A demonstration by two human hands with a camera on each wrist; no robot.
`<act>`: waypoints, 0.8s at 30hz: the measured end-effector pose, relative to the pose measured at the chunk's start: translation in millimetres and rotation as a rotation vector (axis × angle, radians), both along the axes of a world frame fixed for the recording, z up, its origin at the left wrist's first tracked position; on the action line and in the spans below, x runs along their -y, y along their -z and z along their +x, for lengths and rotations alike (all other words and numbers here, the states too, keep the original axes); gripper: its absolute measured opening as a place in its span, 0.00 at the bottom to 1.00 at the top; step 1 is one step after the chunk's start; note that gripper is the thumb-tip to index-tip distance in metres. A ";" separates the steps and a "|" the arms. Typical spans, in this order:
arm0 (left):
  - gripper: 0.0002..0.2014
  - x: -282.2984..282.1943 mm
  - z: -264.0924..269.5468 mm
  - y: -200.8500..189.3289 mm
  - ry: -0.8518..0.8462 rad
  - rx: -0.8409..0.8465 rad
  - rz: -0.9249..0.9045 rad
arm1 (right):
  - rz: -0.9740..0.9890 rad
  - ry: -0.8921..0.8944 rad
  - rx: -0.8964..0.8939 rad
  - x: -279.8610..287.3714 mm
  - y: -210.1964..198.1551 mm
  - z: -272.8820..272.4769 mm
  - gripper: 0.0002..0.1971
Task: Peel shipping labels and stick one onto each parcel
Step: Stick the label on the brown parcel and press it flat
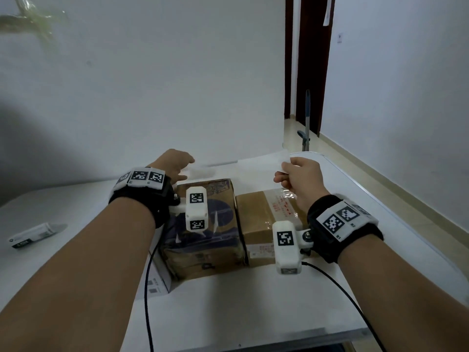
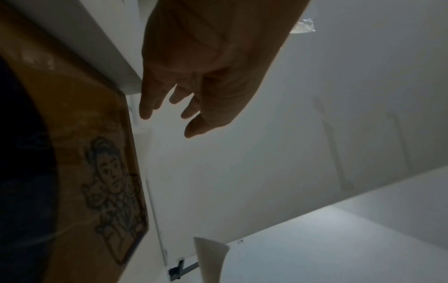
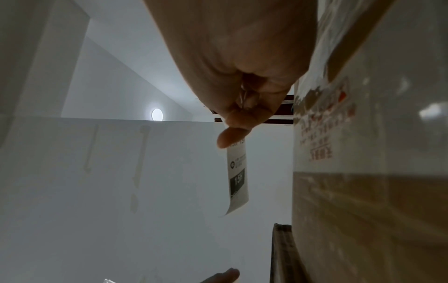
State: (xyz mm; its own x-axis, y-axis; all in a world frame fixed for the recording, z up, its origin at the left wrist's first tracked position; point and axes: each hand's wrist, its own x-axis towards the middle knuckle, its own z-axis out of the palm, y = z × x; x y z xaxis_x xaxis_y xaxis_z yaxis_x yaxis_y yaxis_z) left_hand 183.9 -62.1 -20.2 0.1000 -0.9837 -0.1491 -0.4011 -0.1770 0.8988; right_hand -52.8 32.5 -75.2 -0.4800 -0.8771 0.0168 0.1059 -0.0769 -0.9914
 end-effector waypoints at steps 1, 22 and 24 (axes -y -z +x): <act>0.22 -1.3 -1.5 -1.2 0.018 0.091 -0.014 | -0.004 -0.004 -0.012 -0.5 0.6 0.3 0.11; 0.03 -85.0 -99.8 18.0 0.706 0.604 -0.990 | -0.071 -0.116 -0.012 -46.0 -17.4 -27.9 0.16; 0.02 -88.2 -102.5 20.0 0.678 0.551 -0.978 | -0.065 -0.171 -0.014 -52.0 -20.9 -29.8 0.16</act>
State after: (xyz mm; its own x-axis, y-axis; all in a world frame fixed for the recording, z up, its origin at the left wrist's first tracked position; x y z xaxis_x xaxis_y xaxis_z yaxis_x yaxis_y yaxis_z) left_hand 81.4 26.1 -40.2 -0.6361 -0.5398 0.5514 -0.5058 0.8313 0.2304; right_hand -82.6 84.6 -54.3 -0.3229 -0.9429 0.0814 0.1096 -0.1227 -0.9864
